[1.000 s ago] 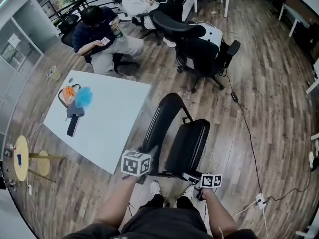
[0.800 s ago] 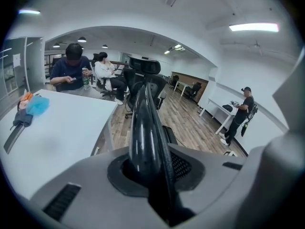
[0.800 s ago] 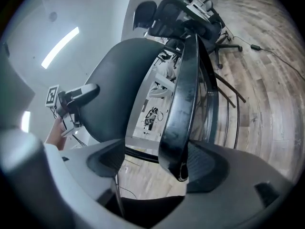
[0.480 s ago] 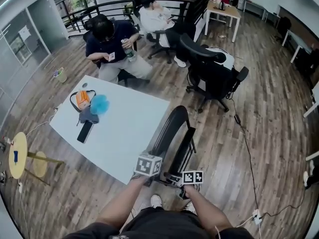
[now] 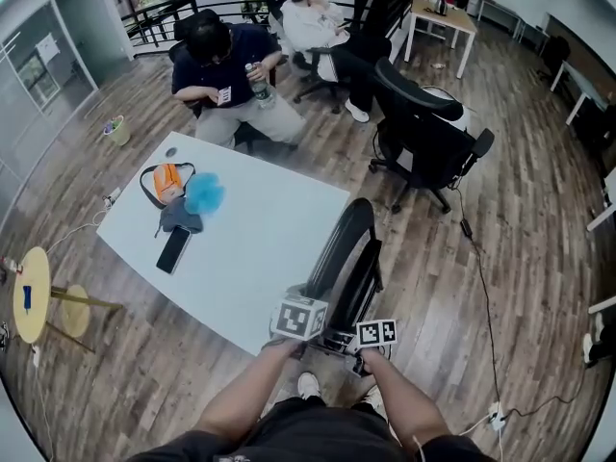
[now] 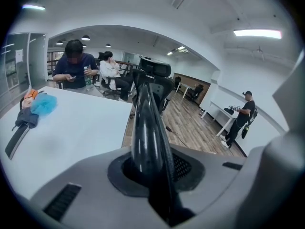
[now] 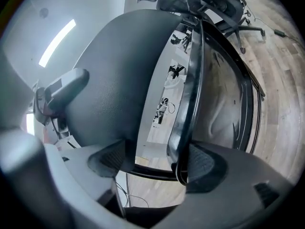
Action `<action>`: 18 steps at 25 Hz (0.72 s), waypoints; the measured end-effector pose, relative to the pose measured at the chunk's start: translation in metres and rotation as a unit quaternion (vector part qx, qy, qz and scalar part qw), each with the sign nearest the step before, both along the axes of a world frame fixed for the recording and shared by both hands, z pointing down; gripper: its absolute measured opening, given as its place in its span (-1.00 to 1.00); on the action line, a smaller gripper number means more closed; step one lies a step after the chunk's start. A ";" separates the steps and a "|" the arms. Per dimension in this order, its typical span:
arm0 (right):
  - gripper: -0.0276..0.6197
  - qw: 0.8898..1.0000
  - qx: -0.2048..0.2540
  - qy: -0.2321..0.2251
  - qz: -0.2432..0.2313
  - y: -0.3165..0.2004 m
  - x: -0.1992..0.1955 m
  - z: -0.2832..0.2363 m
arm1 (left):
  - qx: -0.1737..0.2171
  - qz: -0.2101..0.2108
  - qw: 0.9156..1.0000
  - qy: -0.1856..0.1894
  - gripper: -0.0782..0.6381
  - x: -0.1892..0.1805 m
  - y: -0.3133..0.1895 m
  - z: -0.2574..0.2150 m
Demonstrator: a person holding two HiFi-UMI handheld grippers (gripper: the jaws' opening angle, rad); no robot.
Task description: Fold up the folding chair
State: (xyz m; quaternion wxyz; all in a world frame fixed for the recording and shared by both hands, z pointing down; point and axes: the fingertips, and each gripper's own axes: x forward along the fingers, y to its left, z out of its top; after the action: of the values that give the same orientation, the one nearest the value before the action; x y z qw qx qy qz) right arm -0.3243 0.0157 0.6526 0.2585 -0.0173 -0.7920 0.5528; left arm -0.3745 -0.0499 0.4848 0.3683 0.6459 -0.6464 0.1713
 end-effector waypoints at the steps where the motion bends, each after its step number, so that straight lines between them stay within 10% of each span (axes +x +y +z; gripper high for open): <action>1: 0.32 1.000 -0.001 0.000 -0.003 0.001 -0.002 0.000 | 0.000 -0.001 1.000 0.002 -0.57 -0.002 0.001 0.001; 18: 0.31 1.000 -0.004 0.003 -0.026 0.021 -0.047 0.015 | -0.017 -0.043 0.999 0.021 -0.57 -0.059 0.028 0.028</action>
State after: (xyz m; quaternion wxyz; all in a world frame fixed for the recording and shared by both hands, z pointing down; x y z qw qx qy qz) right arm -0.3711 0.0370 0.6674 0.2750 -0.0370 -0.7880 0.5495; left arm -0.4336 -0.0216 0.5127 0.3998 0.6148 -0.6624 0.1526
